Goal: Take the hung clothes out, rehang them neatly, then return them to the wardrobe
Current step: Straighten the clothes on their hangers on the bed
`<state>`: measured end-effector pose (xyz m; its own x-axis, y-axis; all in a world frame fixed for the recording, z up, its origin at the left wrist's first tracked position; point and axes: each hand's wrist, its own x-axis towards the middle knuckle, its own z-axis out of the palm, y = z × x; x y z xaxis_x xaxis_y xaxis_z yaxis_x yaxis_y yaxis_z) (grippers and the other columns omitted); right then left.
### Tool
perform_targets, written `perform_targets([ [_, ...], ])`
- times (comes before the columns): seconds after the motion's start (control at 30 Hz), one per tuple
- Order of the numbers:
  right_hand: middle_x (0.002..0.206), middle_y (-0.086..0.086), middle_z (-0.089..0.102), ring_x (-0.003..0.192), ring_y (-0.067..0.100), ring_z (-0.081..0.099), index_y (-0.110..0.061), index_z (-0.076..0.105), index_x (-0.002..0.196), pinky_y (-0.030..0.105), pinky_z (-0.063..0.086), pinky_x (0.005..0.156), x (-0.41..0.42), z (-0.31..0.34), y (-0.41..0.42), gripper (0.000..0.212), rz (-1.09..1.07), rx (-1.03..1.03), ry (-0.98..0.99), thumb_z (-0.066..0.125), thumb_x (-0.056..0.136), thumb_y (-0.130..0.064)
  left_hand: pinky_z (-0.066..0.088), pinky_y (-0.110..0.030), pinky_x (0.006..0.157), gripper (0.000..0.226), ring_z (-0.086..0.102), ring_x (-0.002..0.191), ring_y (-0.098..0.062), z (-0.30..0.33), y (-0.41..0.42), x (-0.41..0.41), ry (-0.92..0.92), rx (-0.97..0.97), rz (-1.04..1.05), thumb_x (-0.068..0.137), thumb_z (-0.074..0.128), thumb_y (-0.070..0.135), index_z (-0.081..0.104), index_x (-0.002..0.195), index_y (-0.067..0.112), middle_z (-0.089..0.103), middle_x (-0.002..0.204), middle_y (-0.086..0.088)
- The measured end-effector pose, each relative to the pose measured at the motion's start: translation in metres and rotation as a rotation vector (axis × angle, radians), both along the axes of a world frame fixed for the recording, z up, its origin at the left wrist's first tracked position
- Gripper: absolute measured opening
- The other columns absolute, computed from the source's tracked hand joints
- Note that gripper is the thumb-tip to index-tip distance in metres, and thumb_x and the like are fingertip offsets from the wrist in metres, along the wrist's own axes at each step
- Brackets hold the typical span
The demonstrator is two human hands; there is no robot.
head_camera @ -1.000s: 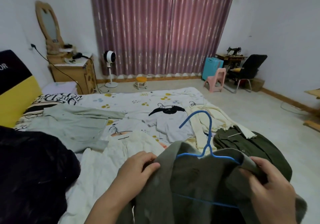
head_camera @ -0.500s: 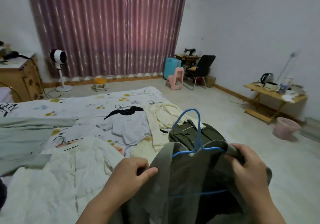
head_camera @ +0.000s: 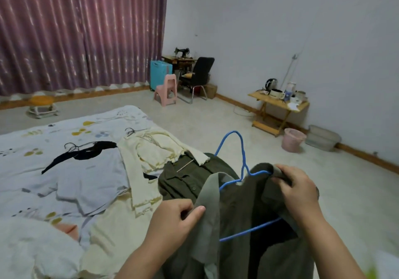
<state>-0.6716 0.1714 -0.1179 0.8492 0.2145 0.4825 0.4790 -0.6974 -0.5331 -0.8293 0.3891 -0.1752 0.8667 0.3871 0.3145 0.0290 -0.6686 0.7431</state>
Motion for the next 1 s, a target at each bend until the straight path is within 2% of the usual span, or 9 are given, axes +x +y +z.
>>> perform_targets([
  [0.17, 0.101, 0.009, 0.066, 0.098, 0.029, 0.056, -0.011, 0.069, 0.107, 0.043, 0.042, 0.090, 0.070, 0.000, -0.002, 0.030, -0.035, -0.033, 0.018, 0.064, 0.080, 0.001, 0.028, -0.020, 0.050, 0.042, 0.042, 0.051, -0.006, -0.003, 0.003, 0.077, 0.025, -0.078, -0.082, 0.083, 0.058, 0.045, 0.054, 0.059, 0.011, 0.046, 0.051, 0.004],
  [0.43, 0.101, 0.013, 0.065, 0.099, 0.031, 0.055, -0.007, 0.069, 0.108, 0.047, 0.042, 0.092, 0.198, -0.011, 0.007, 0.030, 0.030, -0.049, 0.099, 0.065, 0.080, 0.002, 0.025, -0.021, 0.049, 0.043, 0.034, 0.049, -0.006, -0.021, -0.004, 0.190, 0.057, -0.181, -0.086, 0.084, 0.060, 0.040, 0.046, 0.055, 0.011, 0.036, 0.048, 0.006],
  [0.53, 0.102, 0.012, 0.065, 0.099, 0.028, 0.054, -0.008, 0.068, 0.110, 0.044, 0.042, 0.091, 0.257, -0.020, 0.015, 0.030, 0.071, -0.058, 0.140, 0.064, 0.082, 0.001, 0.025, -0.021, 0.050, 0.044, 0.035, 0.050, -0.006, -0.029, -0.008, 0.239, 0.095, -0.190, -0.036, 0.085, 0.059, 0.042, 0.046, 0.055, 0.012, 0.038, 0.049, 0.005],
  [0.7, 0.099, 0.008, 0.062, 0.098, 0.027, 0.053, -0.010, 0.067, 0.113, 0.046, 0.043, 0.091, 0.356, -0.029, 0.040, 0.030, 0.195, -0.110, 0.194, 0.061, 0.085, -0.001, 0.023, -0.017, 0.046, 0.048, 0.036, 0.047, -0.004, -0.039, -0.019, 0.313, 0.123, -0.299, 0.084, 0.085, 0.060, 0.039, 0.037, 0.048, 0.018, 0.041, 0.044, 0.011],
  [0.77, 0.096, 0.006, 0.060, 0.096, 0.027, 0.053, -0.011, 0.067, 0.112, 0.044, 0.043, 0.089, 0.391, -0.032, 0.059, 0.030, 0.251, -0.142, 0.199, 0.061, 0.085, -0.001, 0.022, -0.016, 0.045, 0.048, 0.037, 0.048, -0.004, -0.043, -0.020, 0.337, 0.129, -0.341, 0.143, 0.085, 0.060, 0.039, 0.037, 0.048, 0.018, 0.041, 0.045, 0.012],
  [0.9, 0.095, 0.015, 0.063, 0.095, 0.034, 0.055, -0.010, 0.070, 0.107, 0.039, 0.041, 0.082, 0.444, -0.047, 0.107, 0.028, 0.352, -0.236, 0.195, 0.064, 0.082, 0.001, 0.023, -0.017, 0.046, 0.049, 0.034, 0.047, -0.005, -0.054, -0.003, 0.373, 0.127, -0.385, 0.247, 0.086, 0.059, 0.036, 0.034, 0.048, 0.019, 0.037, 0.043, 0.009],
  [1.0, 0.094, 0.013, 0.061, 0.097, 0.034, 0.055, -0.011, 0.068, 0.108, 0.032, 0.034, 0.076, 0.469, -0.070, 0.146, 0.028, 0.393, -0.307, 0.217, 0.064, 0.082, -0.002, 0.024, -0.019, 0.048, 0.045, 0.032, 0.048, -0.006, -0.070, 0.027, 0.393, 0.147, -0.381, 0.310, 0.086, 0.059, 0.034, 0.040, 0.050, 0.016, 0.033, 0.046, 0.006],
])
